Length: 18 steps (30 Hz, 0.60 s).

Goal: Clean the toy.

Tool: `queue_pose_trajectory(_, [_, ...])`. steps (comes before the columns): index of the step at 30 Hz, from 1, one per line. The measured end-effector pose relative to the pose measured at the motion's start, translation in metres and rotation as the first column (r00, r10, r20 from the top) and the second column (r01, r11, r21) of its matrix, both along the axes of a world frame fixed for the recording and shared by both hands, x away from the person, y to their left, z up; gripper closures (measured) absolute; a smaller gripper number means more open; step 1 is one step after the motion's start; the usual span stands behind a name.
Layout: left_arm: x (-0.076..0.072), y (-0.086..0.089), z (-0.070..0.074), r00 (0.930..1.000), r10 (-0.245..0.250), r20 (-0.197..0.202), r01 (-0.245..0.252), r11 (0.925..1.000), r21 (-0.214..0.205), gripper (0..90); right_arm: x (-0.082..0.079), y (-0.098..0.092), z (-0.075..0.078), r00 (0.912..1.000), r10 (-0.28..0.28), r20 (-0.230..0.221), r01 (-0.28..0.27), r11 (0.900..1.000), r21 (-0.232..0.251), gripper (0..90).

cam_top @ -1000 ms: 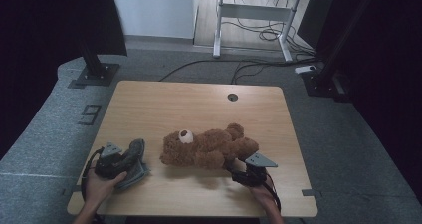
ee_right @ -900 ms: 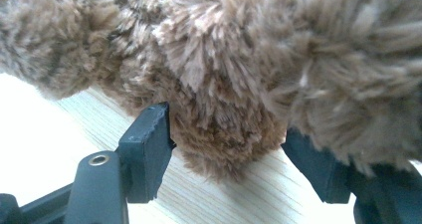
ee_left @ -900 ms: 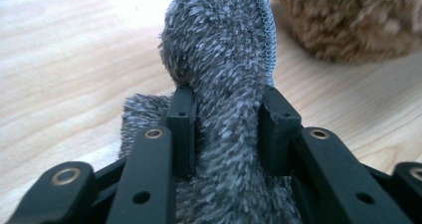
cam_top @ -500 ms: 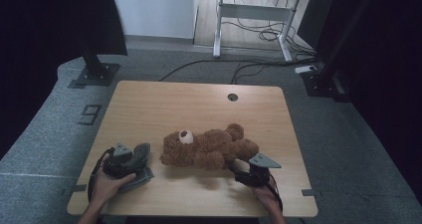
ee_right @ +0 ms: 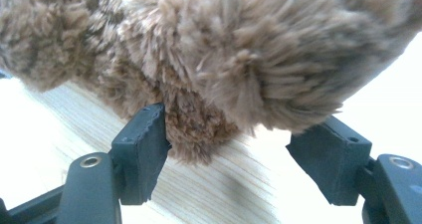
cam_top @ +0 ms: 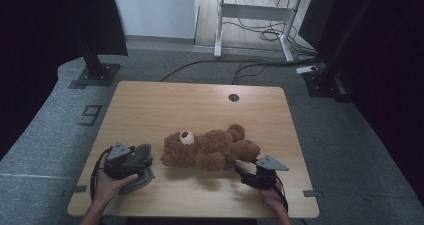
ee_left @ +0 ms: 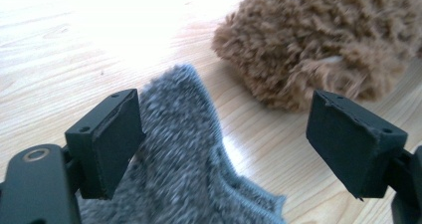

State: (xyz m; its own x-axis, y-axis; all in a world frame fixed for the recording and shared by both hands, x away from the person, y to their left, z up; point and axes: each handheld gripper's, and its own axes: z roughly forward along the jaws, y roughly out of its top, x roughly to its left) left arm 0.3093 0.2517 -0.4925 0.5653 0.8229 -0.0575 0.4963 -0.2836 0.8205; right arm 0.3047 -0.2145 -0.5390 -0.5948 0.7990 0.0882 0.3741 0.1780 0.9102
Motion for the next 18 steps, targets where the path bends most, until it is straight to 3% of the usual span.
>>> queue_pose_trajectory(2, [0.003, -0.004, 0.001, 1.0000, -0.008, 0.001, 0.008, 0.9997, -0.023, 15.1, -0.001, 0.000, 0.000, 1.0000, 0.006, 0.002, -0.006, 1.0000, -0.006, 29.8])
queue_pose_trajectory(8, [0.006, -0.017, 0.006, 0.9994, -0.035, 0.007, 0.035, 0.9994, -0.004, 15.4, -0.004, -0.007, 0.000, 0.9999, -0.001, 0.013, 0.001, 1.0000, -0.005, 29.5])
queue_pose_trajectory(18, [-0.005, -0.019, 0.001, 0.9989, -0.047, 0.006, 0.046, 0.9986, 0.025, 16.0, -0.014, -0.035, -0.008, 0.9969, -0.079, 0.001, 0.079, 0.9952, -0.058, 29.3])
